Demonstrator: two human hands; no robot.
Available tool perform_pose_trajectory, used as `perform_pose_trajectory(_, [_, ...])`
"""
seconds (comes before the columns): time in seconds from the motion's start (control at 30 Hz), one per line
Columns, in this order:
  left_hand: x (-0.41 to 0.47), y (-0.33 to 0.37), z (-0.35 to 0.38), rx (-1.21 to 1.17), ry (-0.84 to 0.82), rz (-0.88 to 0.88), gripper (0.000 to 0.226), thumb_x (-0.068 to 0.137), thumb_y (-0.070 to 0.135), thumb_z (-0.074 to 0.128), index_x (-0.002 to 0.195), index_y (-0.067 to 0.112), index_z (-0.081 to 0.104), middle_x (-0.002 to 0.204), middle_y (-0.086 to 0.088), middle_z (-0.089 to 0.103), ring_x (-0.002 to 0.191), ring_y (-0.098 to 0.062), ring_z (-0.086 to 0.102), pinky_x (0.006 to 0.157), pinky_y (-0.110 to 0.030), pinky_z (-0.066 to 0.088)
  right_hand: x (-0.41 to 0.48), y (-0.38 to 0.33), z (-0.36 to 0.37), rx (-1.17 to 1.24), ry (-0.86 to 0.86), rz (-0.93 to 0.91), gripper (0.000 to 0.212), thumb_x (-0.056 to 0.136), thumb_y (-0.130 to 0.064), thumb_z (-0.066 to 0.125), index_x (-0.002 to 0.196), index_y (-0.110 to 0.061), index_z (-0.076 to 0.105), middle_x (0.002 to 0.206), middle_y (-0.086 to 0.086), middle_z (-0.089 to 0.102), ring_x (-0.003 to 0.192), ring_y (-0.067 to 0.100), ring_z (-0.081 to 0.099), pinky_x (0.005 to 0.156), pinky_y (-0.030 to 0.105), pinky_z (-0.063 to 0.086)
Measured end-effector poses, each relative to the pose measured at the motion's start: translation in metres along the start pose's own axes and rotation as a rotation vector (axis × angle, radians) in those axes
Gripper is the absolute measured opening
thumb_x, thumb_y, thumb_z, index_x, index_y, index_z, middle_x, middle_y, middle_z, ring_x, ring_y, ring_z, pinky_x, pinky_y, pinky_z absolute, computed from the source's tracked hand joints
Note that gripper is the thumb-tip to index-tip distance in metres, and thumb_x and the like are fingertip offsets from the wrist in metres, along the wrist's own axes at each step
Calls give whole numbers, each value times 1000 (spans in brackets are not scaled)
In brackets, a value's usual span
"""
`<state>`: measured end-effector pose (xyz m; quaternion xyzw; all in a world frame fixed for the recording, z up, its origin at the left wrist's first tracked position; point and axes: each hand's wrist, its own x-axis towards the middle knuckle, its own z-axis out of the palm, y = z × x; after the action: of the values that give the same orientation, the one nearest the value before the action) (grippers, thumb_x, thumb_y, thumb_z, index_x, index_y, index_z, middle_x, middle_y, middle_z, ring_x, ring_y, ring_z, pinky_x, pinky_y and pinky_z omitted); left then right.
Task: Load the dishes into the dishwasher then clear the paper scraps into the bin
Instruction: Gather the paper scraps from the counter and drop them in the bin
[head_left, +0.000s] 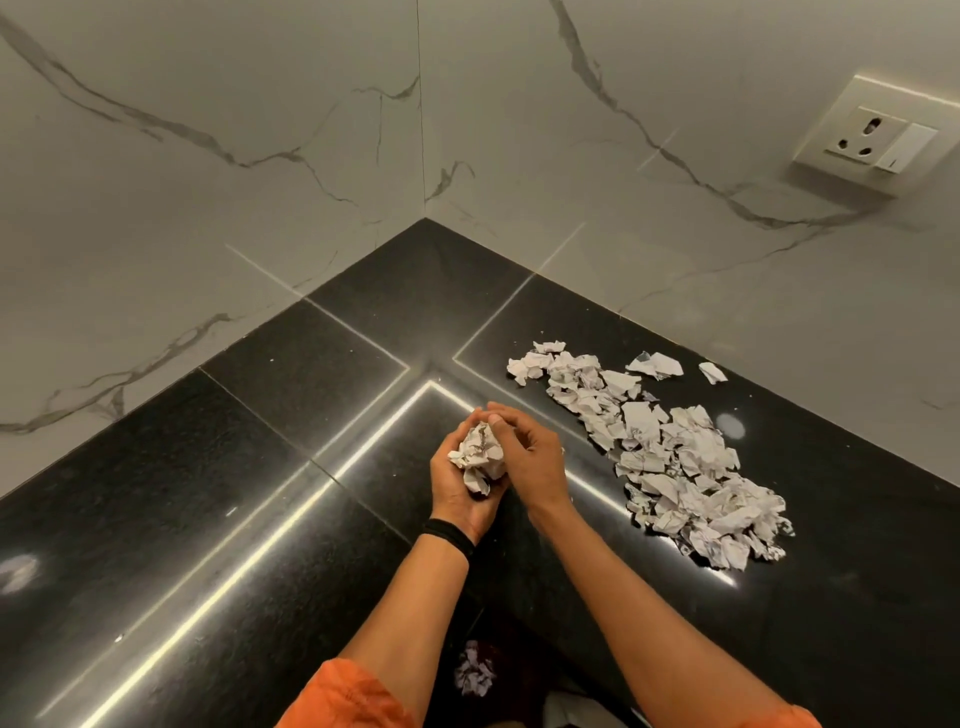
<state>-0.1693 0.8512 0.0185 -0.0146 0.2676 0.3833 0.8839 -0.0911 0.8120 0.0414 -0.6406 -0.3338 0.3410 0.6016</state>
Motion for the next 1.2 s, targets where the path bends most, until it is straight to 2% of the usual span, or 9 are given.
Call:
perform_pose_trajectory(0.1, [-8, -5, -8, -38, 2, -10, 28, 97, 25, 53, 97, 8, 75, 97, -9, 69, 91, -23, 67, 104, -37, 46, -16, 7, 14, 119, 85, 90, 18, 96, -9, 64, 99, -21, 78, 105, -3, 77, 102, 16, 72, 92, 36, 57])
perform_pose_trajectory(0.2, [-18, -10, -24, -30, -17, -3, 25, 95, 23, 56, 103, 7, 73, 102, -13, 68, 99, -26, 64, 117, -41, 34, -36, 16, 22, 197, 185, 136, 13, 91, -11, 71, 101, -16, 78, 106, 1, 77, 101, 19, 73, 90, 37, 59])
perform_pose_trajectory(0.3, [-39, -21, -38, -10, -32, 18, 24, 92, 22, 60, 104, 6, 72, 102, -13, 67, 98, -25, 64, 113, -41, 38, -60, 26, 25, 214, 258, 174, 12, 86, -12, 77, 97, -16, 79, 109, 3, 76, 101, 19, 72, 91, 39, 59])
perform_pose_trajectory(0.4, [-71, -40, -46, -53, -8, 11, 28, 93, 25, 60, 109, 4, 69, 101, -12, 67, 97, -24, 65, 104, -35, 45, -91, 34, 20, 185, 267, 150, 14, 85, -7, 77, 96, -15, 78, 114, -1, 74, 104, 12, 71, 94, 34, 57])
perform_pose_trajectory(0.67, [-158, -100, -86, -1, 54, 134, 30, 93, 28, 60, 108, 6, 74, 105, -13, 68, 101, -26, 64, 116, -42, 35, -189, 59, -12, 239, 173, 167, 15, 86, -11, 77, 97, -20, 78, 110, 2, 75, 106, 19, 71, 96, 45, 57])
perform_pose_trajectory(0.8, [-208, -147, -125, 24, 148, 159, 30, 98, 26, 54, 98, 7, 77, 98, -11, 71, 92, -23, 67, 99, -34, 48, -258, 87, -40, 278, 151, 214, 15, 86, -12, 77, 97, -22, 78, 113, 2, 74, 109, 18, 70, 98, 41, 55])
perform_pose_trajectory(0.93, [-241, -183, -173, 62, 322, 124, 42, 102, 25, 47, 83, 11, 81, 90, -9, 74, 81, -20, 72, 76, -30, 60, -319, 121, -57, 278, 154, 364, 21, 88, -4, 74, 102, -19, 76, 112, 2, 75, 105, 13, 71, 91, 28, 56])
perform_pose_trajectory(1.1, [-229, -204, -246, 121, 534, 53, 29, 101, 25, 51, 97, 11, 76, 94, -11, 74, 83, -22, 72, 81, -32, 58, -346, 184, -59, 256, 160, 590, 24, 89, -5, 72, 112, -13, 75, 106, 1, 77, 101, 16, 73, 91, 32, 58])
perform_pose_trajectory(1.2, [-189, -213, -301, 143, 603, -2, 29, 102, 26, 47, 100, 8, 70, 95, -13, 71, 87, -24, 68, 85, -35, 53, -339, 250, -54, 187, 186, 691, 19, 89, -9, 73, 106, -16, 76, 102, 3, 77, 97, 18, 74, 89, 37, 59])
